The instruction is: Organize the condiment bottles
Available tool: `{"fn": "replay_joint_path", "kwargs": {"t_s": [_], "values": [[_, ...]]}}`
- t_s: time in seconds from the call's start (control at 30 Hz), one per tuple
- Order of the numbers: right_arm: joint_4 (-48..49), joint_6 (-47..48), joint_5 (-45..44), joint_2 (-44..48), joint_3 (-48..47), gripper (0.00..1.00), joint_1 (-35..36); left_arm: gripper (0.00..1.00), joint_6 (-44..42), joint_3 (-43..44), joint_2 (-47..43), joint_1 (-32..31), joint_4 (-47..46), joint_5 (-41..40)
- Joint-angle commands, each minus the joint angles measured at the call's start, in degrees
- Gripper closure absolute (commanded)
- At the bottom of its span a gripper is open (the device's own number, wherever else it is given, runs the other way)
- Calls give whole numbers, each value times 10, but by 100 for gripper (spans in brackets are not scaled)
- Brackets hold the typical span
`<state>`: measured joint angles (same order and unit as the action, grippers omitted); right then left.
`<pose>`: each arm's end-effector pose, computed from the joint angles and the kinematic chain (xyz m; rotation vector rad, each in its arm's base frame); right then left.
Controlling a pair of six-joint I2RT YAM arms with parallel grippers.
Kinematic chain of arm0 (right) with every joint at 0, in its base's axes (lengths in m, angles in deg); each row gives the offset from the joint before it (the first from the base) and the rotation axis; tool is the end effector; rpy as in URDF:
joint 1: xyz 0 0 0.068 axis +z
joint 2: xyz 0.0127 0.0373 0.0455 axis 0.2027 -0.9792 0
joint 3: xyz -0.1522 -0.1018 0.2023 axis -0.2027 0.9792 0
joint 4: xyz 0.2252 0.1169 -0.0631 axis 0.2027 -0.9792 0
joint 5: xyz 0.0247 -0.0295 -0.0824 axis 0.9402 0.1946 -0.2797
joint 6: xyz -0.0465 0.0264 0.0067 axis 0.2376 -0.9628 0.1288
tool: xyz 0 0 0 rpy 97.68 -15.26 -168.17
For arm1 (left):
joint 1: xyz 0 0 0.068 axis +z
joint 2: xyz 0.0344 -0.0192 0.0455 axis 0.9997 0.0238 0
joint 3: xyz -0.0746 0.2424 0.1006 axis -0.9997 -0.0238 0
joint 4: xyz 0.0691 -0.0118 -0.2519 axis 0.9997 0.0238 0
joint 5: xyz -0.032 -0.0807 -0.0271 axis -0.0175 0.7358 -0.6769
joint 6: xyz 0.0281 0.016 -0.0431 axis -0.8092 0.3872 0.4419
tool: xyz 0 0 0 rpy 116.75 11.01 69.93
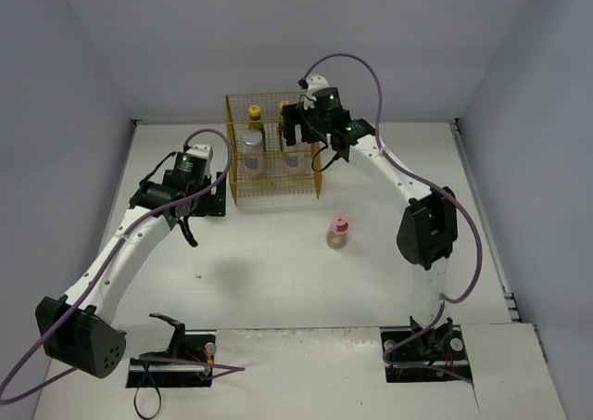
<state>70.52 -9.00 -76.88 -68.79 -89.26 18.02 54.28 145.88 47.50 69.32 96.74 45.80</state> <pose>0.4358 0.2526 0.3424 -0.4182 1.8236 0.5452 0.2401 -0.0793 0.3331 -0.0257 2.3669 -0.1610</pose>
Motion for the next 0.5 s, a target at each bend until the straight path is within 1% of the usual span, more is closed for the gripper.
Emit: {"fn": "replay_joint_path", "kwargs": {"t_s": [0.0,0.03,0.17,0.2,0.23,0.3,0.33,0.47], "values": [[40,28,-17,141,44,10,3,20,3,16,4,5,-33,5],[41,33,-21,141,63,10,3,20,3,16,8,5,-34,5],[43,44,-40,241,170,7,2,20,5,27,18,5,-39,16],[46,43,-40,257,218,7,2,20,5,29,21,5,-40,16],[47,43,-41,289,242,7,2,20,6,31,24,5,-40,16],[47,42,-36,315,287,7,2,20,6,39,29,5,-41,16],[45,42,-34,326,328,7,2,20,6,42,34,5,-42,17],[24,33,-22,364,404,9,2,20,5,58,50,5,-40,22]]}}
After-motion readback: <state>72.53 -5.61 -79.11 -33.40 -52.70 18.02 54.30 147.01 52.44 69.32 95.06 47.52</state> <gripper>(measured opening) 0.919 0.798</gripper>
